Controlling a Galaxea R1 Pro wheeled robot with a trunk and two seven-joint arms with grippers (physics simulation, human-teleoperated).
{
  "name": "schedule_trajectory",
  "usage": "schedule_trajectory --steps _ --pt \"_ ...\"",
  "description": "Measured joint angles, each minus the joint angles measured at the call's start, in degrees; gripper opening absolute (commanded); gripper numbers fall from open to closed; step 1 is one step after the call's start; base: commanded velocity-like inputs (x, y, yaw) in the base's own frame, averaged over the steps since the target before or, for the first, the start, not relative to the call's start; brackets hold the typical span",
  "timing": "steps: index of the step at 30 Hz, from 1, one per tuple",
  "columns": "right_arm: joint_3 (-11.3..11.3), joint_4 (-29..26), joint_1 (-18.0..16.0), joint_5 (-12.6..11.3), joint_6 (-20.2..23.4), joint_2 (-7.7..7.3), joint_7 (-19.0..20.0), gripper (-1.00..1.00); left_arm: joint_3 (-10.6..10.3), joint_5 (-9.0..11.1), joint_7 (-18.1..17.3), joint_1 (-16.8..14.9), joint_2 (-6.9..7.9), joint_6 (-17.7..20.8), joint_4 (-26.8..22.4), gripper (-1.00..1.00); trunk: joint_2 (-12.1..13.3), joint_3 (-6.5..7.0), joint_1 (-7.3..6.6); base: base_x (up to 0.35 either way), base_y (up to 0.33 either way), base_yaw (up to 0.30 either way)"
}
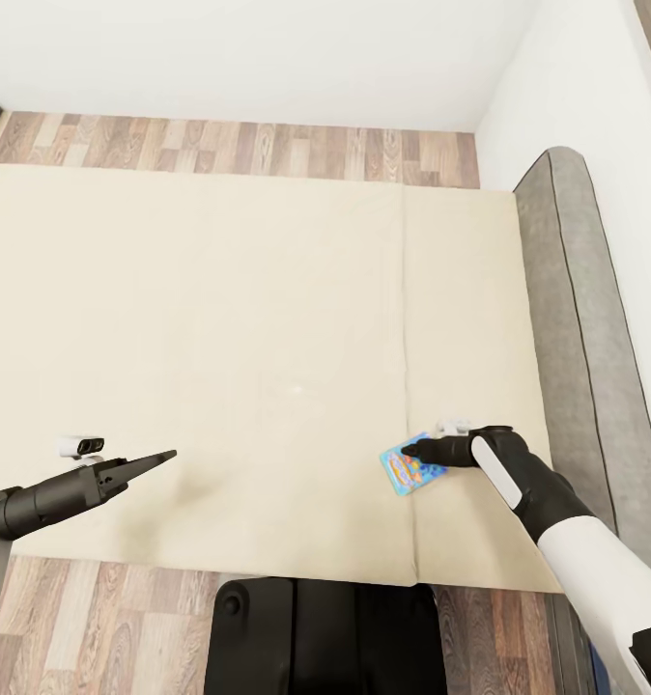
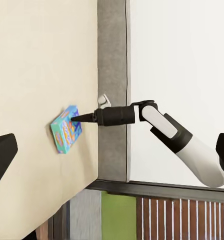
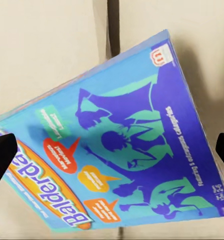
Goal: Put all the toys in the child's room - the three board games (two on the bed and one on the table), the two jigsaw puzzles on the table, and the tennis ball on the table - inside the toy box on the table in the child's room.
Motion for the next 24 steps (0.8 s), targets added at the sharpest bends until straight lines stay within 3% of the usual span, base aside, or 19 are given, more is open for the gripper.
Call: schedule_trajectory --steps 24 --pt "-0.1 0.1 0.0 -0.3 1.2 -0.08 1.6 1.00 0.0 0.0 0.0 0.0 0.00 0.0 0.0 1.00 0.0 0.78 0.00 0.000 0.000 0.000"
